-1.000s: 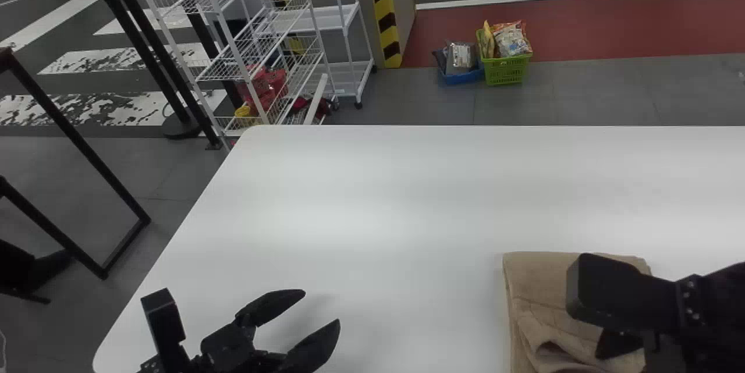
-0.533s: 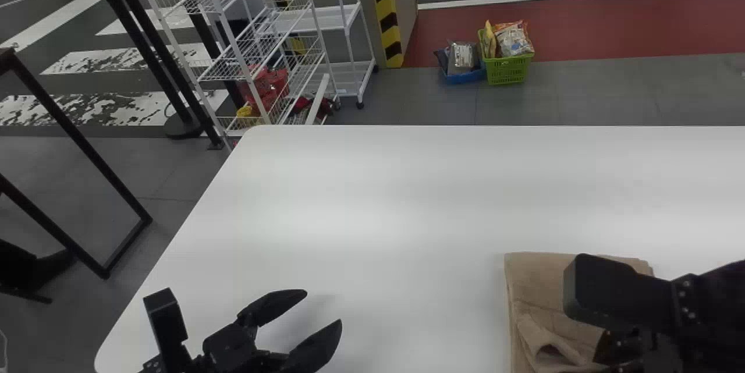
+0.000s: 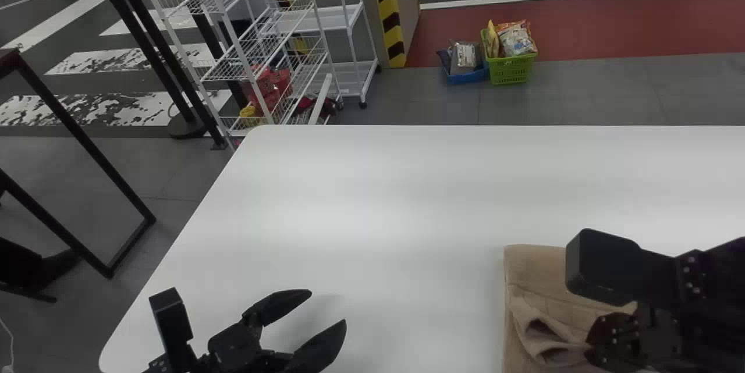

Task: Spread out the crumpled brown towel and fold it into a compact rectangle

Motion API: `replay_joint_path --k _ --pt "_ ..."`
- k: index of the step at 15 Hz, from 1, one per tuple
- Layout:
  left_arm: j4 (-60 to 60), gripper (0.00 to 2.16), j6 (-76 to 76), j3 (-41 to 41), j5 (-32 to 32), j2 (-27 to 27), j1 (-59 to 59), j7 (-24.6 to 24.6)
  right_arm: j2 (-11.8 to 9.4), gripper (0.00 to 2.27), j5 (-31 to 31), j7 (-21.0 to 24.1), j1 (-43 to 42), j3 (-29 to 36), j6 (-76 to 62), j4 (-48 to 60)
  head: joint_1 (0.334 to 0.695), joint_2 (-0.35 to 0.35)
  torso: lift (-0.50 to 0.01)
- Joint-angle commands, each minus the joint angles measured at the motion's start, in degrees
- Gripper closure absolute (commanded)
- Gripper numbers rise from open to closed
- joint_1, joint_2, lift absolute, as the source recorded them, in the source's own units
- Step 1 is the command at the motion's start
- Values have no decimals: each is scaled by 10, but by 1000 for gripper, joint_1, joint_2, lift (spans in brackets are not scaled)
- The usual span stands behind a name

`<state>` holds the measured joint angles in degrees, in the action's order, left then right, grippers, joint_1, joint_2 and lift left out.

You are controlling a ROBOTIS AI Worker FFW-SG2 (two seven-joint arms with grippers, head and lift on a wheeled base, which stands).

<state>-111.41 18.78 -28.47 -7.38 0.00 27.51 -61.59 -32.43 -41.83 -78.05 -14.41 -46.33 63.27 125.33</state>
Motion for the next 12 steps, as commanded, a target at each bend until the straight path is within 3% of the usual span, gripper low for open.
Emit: replay_joint_path --k 1,6,8,12 --pt "-3 80 0 0 -1 -1 0 -1 3 1183 5 -3 2 19 0 4 695 301 -127" --pt "-51 63 25 49 0 -1 5 16 -11 1183 11 -3 45 29 14 77 695 288 -127" --pt "-83 63 44 93 32 -1 6 33 -17 1180 -2 -3 63 29 14 92 695 274 -127" --pt "-103 60 60 137 62 -1 2 49 -33 1180 -12 -3 100 40 9 124 695 183 -127"
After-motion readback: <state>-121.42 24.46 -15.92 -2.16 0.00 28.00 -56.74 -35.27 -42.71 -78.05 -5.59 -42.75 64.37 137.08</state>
